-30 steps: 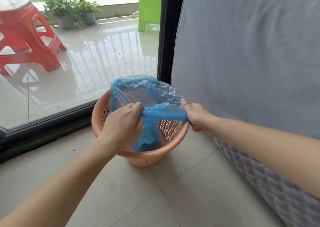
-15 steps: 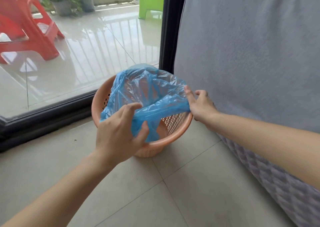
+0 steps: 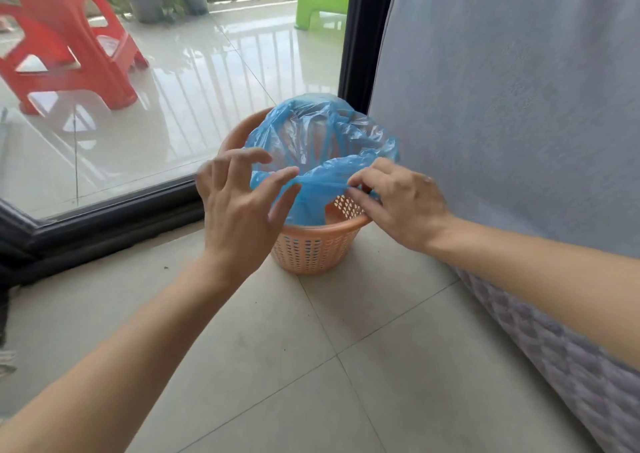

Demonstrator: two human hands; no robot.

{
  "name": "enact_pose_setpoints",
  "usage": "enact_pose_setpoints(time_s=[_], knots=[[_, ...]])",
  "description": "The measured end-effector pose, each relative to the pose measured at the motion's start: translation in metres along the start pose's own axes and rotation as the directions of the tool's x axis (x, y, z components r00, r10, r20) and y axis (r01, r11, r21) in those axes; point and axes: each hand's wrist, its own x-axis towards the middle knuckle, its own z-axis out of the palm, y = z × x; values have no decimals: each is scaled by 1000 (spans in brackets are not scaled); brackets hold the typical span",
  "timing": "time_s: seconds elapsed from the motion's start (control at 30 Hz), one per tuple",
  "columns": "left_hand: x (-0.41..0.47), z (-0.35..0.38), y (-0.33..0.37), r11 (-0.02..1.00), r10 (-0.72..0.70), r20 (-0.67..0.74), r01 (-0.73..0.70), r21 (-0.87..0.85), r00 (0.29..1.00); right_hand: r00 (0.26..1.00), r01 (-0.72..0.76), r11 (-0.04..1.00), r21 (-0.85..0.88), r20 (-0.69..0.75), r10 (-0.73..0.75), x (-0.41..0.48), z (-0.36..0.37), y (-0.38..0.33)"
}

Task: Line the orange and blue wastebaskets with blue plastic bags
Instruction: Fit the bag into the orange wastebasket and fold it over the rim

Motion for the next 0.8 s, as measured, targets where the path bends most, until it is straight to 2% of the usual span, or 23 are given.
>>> enact_pose_setpoints(time_s=[0.07,0.1,0.13,0.17,0.2,0.23,0.27,0.3,0.37,0.43,0.5,0.53,0.57,0.6,0.63,0.67,0.7,0.73,0.8], knots=[[-8,-12,20,984,-98,-13,95,-153,995,999,-33,998,55,-28,34,-7,2,-2],[-12,-19,33,925,-199,51,204,-320,979,997,-50,994,100,-54,55,-11,3,-4],[-15,-26,46,788,-325,185,374,-490,927,994,-65,987,148,-77,77,-15,3,-6],[-16,-31,58,558,-448,373,580,-593,812,991,-78,979,187,-95,97,-19,4,-7],[-16,-34,67,262,-514,570,751,-606,640,988,-84,975,207,-111,109,-23,4,-9],[-15,-35,74,-19,-506,726,836,-549,465,986,-86,974,210,-121,113,-27,3,-10],[-13,-34,76,-213,-463,815,849,-484,349,986,-86,975,207,-123,113,-30,4,-10],[-10,-33,75,-320,-428,852,831,-454,301,987,-81,975,209,-117,107,-34,4,-9],[-2,-31,75,-415,-395,868,785,-461,302,992,-45,973,228,-105,71,-41,2,-8],[4,-32,79,-440,-393,866,763,-473,310,995,-38,968,249,-82,60,-47,0,-6],[6,-33,86,-460,-420,855,740,-490,305,976,-182,919,349,-52,213,-51,-1,-8],[6,-34,89,-474,-439,849,727,-498,295,929,-312,840,444,-42,367,-50,-1,-10],[5,-34,91,-490,-457,843,711,-504,283,840,-451,714,536,-15,543,-48,1,-12],[3,-34,93,-509,-471,840,694,-509,270,720,-572,559,600,42,693,-45,1,-15],[1,-35,94,-525,-478,839,681,-511,261,601,-663,400,633,131,789,-40,1,-17],[-2,-36,95,-532,-482,838,674,-513,257,514,-712,255,654,239,824,-37,1,-19],[-4,-36,96,-533,-486,836,672,-513,253,476,-725,152,672,329,815,-35,1,-19],[-7,-37,97,-534,-492,835,672,-513,246,475,-720,96,687,387,791,-34,1,-20],[-12,-37,96,-540,-509,831,670,-510,223,496,-703,55,709,432,753,-33,3,-19]])
